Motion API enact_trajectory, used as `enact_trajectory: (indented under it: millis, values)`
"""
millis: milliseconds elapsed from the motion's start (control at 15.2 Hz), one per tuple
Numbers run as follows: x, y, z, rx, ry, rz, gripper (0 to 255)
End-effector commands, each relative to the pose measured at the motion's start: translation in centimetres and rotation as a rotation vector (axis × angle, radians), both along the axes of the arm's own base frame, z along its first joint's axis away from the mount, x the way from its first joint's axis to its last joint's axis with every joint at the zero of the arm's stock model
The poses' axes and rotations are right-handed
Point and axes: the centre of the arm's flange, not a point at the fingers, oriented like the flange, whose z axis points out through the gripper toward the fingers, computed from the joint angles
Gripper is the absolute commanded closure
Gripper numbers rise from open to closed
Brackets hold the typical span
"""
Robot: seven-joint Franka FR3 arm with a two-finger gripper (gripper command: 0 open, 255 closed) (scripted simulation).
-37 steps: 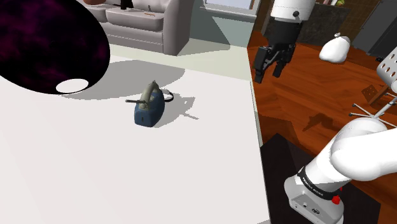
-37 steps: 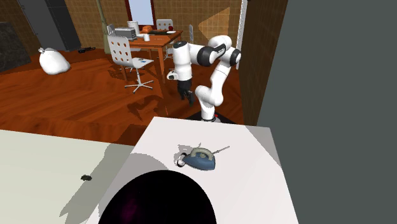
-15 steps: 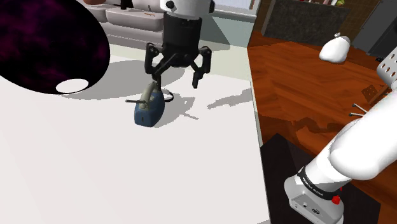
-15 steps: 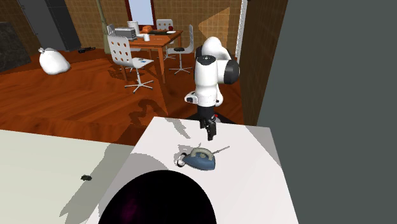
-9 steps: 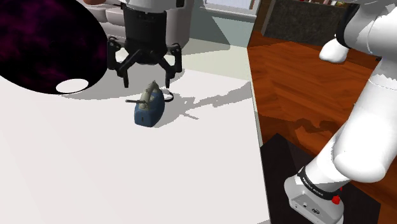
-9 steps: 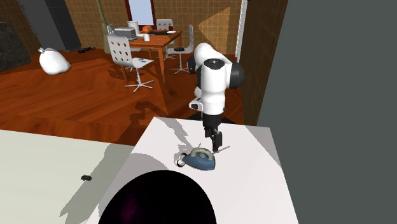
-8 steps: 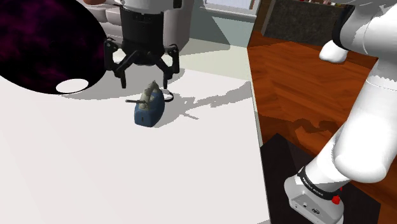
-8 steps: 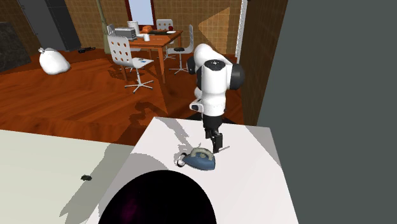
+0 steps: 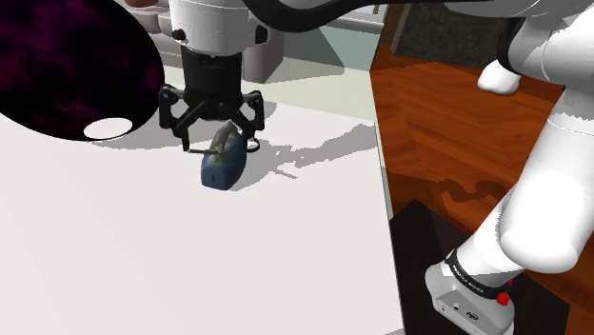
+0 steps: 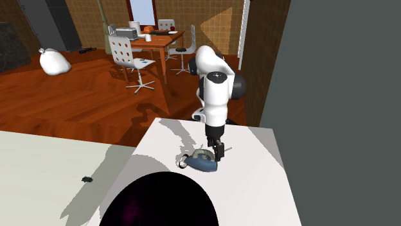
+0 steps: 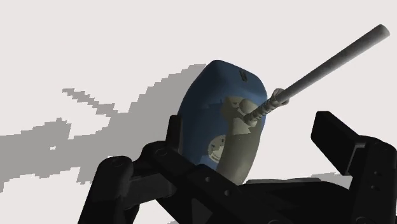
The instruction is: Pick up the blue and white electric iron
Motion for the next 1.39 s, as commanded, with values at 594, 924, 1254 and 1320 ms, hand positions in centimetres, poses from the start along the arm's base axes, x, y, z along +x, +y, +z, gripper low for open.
enact_trajectory:
  millis: [594, 924, 1254, 1320]
  values:
    - [0.0, 0.0, -0.1, 0.000, 0.000, 0.000, 255]
    - [0.0, 0.0, 2.5, 0.000, 0.000, 0.000, 255]
    - [0.0, 0.0, 5.2, 0.000, 0.000, 0.000, 255]
    - [0.0, 0.0, 5.7, 0.000, 0.000, 0.000, 255]
